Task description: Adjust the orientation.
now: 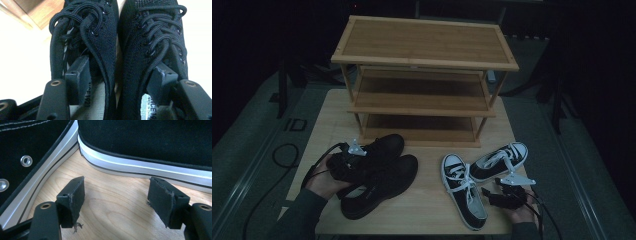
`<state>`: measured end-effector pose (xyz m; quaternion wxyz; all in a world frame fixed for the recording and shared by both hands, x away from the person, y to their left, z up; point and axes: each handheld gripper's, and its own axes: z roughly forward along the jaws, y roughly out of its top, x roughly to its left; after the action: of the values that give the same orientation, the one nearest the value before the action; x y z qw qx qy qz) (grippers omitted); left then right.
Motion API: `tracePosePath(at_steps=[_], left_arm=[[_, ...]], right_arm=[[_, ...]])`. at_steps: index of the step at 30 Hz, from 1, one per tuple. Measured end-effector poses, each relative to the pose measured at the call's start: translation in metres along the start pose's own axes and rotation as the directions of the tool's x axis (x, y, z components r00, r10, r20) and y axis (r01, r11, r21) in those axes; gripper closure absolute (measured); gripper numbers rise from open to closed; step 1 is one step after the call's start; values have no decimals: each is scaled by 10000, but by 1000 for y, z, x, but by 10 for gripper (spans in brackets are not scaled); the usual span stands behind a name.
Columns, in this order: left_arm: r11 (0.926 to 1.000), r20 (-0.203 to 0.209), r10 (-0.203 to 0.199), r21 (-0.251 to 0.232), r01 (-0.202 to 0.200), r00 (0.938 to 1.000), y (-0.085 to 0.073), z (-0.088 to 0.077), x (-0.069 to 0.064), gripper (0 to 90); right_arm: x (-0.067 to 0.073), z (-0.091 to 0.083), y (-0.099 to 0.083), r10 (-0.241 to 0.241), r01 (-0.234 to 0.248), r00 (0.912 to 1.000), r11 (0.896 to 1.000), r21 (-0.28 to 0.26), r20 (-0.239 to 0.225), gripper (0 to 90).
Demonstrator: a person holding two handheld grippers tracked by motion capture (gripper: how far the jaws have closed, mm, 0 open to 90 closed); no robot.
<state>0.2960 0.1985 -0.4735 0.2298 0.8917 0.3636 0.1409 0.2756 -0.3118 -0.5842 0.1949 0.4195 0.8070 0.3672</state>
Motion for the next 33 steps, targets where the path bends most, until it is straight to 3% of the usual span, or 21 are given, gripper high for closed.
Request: tracePosePath(at_steps=[9, 12, 21, 33], left_arm=[[9989, 513, -66, 475, 41, 9987, 5, 15, 4, 534], [9981, 487, -16, 623, -14, 9988, 6, 16, 3, 584], [9983, 515, -53, 590, 22, 9987, 6, 16, 5, 848], [9990, 358, -88, 433, 72, 9993, 7, 14, 0, 859]], right_arm=[[0, 0, 0, 1, -1, 10000, 10000, 2, -3, 296], [0, 0, 0, 3, -3, 10000, 10000, 2, -4, 296], [0, 0, 0, 0, 0, 10000, 10000, 2, -6, 296], [0, 0, 0, 8, -8, 10000, 10000, 2, -13, 295]])
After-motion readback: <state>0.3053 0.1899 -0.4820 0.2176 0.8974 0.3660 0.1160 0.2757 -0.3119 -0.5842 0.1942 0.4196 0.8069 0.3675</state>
